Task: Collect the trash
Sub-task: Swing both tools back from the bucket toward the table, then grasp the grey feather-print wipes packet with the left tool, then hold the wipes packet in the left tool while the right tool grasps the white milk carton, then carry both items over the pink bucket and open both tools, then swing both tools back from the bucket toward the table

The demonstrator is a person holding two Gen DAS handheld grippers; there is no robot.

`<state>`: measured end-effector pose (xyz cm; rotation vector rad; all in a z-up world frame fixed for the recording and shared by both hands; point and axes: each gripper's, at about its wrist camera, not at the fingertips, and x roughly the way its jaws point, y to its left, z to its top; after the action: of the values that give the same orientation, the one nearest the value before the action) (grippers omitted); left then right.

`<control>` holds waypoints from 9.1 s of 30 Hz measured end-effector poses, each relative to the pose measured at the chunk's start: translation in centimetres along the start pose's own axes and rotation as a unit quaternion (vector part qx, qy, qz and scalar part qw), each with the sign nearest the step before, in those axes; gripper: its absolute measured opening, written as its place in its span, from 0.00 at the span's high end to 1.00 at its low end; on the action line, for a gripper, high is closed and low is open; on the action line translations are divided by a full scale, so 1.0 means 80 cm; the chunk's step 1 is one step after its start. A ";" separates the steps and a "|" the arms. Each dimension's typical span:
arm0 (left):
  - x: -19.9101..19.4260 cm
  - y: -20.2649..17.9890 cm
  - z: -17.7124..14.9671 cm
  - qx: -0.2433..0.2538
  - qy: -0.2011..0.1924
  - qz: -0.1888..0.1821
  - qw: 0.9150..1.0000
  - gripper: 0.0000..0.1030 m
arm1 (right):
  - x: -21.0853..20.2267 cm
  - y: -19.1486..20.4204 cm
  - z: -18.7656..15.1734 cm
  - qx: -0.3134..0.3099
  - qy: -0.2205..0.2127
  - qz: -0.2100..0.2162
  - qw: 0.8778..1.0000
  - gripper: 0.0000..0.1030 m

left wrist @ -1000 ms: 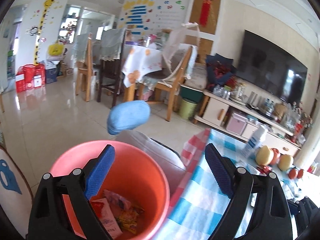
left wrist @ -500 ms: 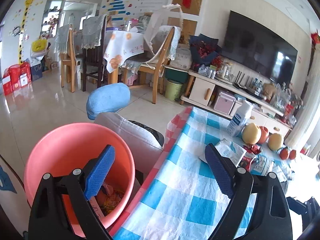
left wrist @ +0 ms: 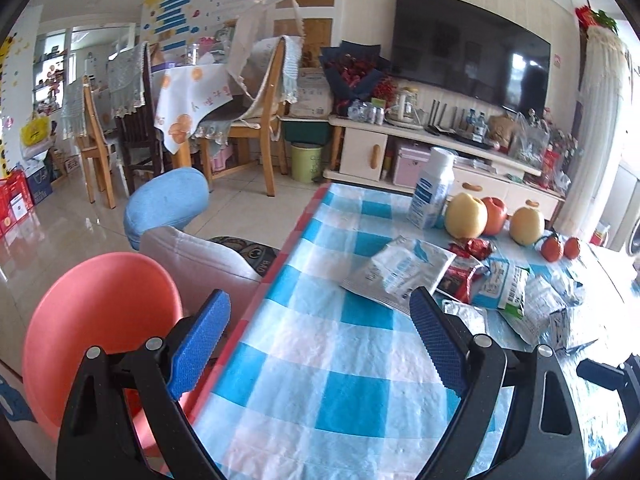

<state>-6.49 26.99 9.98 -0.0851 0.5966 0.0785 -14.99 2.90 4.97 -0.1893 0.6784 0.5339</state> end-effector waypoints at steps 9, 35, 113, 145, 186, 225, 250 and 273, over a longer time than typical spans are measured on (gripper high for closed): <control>0.038 -0.046 0.006 0.063 0.027 -0.047 0.997 0.12 | -0.021 -0.079 0.002 0.075 -0.012 -0.007 0.997 0.04; 0.206 -0.099 0.033 0.175 0.169 -0.148 0.959 0.12 | 0.006 -0.341 -0.020 0.266 0.006 -0.077 0.961 0.04; 0.184 -0.187 -0.008 0.189 0.185 -0.191 0.945 0.16 | -0.015 -0.303 -0.080 0.426 0.032 -0.029 0.904 0.07; 0.078 -0.157 -0.048 0.051 0.174 -0.185 0.966 0.29 | 0.038 -0.323 -0.054 0.286 0.089 -0.167 0.939 0.04; 0.057 -0.080 -0.013 0.021 0.131 -0.165 0.977 0.29 | 0.030 -0.245 -0.062 0.313 0.042 -0.166 0.934 0.34; 0.001 0.328 0.009 -0.263 0.094 0.125 0.952 0.28 | 0.181 0.201 0.210 0.136 0.040 0.217 0.966 0.35; 0.012 0.279 0.021 -0.197 0.093 0.189 0.958 0.08 | 0.143 0.105 0.132 0.164 0.030 0.119 0.979 0.09; 0.007 0.130 0.047 -0.078 0.033 0.142 0.986 0.08 | 0.043 0.033 0.071 0.097 0.000 0.026 0.995 0.08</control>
<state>-4.91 37.73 12.17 -0.1555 0.6660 0.4009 -11.02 8.44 7.10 0.0109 0.7317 0.5150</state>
